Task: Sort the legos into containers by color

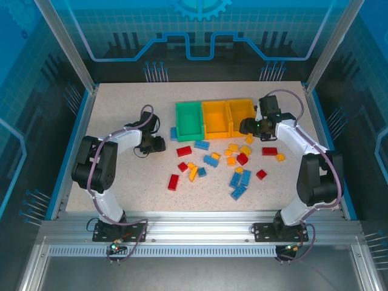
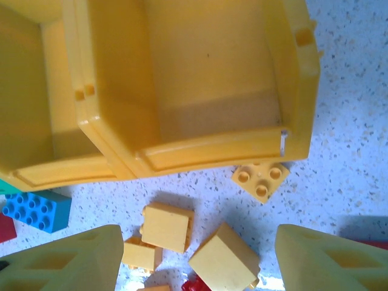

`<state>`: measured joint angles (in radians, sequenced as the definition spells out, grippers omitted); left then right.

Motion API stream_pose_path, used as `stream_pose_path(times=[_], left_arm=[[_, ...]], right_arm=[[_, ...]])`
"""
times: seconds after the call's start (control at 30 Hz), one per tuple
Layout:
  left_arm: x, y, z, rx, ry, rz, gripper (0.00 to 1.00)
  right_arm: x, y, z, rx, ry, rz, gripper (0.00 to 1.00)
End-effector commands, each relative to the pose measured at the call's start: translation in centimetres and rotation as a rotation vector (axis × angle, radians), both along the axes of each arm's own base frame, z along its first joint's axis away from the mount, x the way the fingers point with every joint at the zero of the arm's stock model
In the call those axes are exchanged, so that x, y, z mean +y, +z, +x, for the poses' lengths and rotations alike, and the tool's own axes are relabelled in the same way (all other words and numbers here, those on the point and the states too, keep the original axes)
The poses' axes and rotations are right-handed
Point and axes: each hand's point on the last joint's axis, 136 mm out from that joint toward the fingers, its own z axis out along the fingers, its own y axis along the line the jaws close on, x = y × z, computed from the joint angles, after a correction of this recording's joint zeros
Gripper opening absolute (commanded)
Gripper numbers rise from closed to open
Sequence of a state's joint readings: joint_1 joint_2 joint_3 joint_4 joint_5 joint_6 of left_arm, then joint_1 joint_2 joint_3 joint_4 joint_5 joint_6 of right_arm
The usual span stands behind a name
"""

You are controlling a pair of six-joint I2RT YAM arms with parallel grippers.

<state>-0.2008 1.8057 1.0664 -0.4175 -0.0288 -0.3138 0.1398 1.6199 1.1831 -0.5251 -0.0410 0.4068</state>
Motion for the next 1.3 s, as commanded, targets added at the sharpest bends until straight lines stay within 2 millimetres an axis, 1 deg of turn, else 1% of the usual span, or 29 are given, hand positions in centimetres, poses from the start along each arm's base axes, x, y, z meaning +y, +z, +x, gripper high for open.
stream_pose_path(times=[0.0,0.13,0.2,0.27,0.33,0.4,0.5,0.6,0.67,0.73,0.83,0.9,0.97,1.07,1.17,1.27], left_arm=[[-0.6,-0.6,-0.7,0.042,-0.006,-0.024,0.42],[-0.6,0.1,-0.7,0.022,-0.006,-0.027,0.32],[-0.7,0.7,-0.6,0.007,-0.004,-0.031,0.30],[-0.9,1.4,-0.2,-0.012,-0.004,-0.044,0.27],[-1.6,2.6,0.2,-0.037,-0.008,-0.071,0.25],[-2.5,4.4,0.9,-0.081,-0.026,-0.084,0.24],[-4.6,8.4,2.4,-0.183,-0.072,-0.091,0.25],[-6.8,12.1,3.9,-0.273,-0.117,-0.119,0.26],[-8.2,13.8,5.0,-0.311,-0.142,-0.145,0.26],[-9.6,15.1,6.0,-0.342,-0.173,-0.162,0.26],[-11.7,15.7,7.3,-0.349,-0.221,-0.180,0.27],[-12.6,15.2,8.1,-0.331,-0.238,-0.177,0.27],[-13.4,14.3,8.8,-0.304,-0.250,-0.180,0.27],[-14.4,12.9,9.7,-0.274,-0.258,-0.187,0.29],[-14.9,11.7,10.2,-0.250,-0.253,-0.187,0.32],[-15.4,11.0,10.3,-0.238,-0.255,-0.186,0.33]], right_arm=[[-0.9,0.5,-0.5,-0.025,-0.010,-0.003,0.68],[-1.3,0.3,-1.0,-0.027,-0.014,-0.016,0.68],[-1.5,0.2,-1.2,-0.028,-0.012,-0.025,0.68],[-1.5,0.1,-1.6,-0.028,-0.009,-0.029,0.68],[-1.6,-0.1,-2.0,-0.026,-0.009,-0.031,0.68],[-1.6,-0.5,-2.6,-0.012,-0.011,-0.032,0.68],[-1.6,-1.2,-3.6,0.017,-0.013,-0.025,0.68],[-1.7,-2.1,-5.0,0.043,-0.013,-0.027,0.67],[-2.2,-2.7,-6.2,0.072,-0.034,-0.044,0.67],[-2.6,-3.0,-7.0,0.082,-0.054,-0.050,0.68],[-3.4,-3.1,-8.3,0.110,-0.112,-0.059,0.70],[-4.2,-3.4,-9.0,0.146,-0.172,-0.052,0.73],[-5.2,-3.9,-9.2,0.169,-0.197,-0.060,0.73],[-6.6,-3.8,-8.6,0.159,-0.195,-0.099,0.75],[-7.6,-3.6,-7.6,0.133,-0.166,-0.153,0.84],[-8.3,-4.5,-6.7,0.163,-0.148,-0.168,0.86]])
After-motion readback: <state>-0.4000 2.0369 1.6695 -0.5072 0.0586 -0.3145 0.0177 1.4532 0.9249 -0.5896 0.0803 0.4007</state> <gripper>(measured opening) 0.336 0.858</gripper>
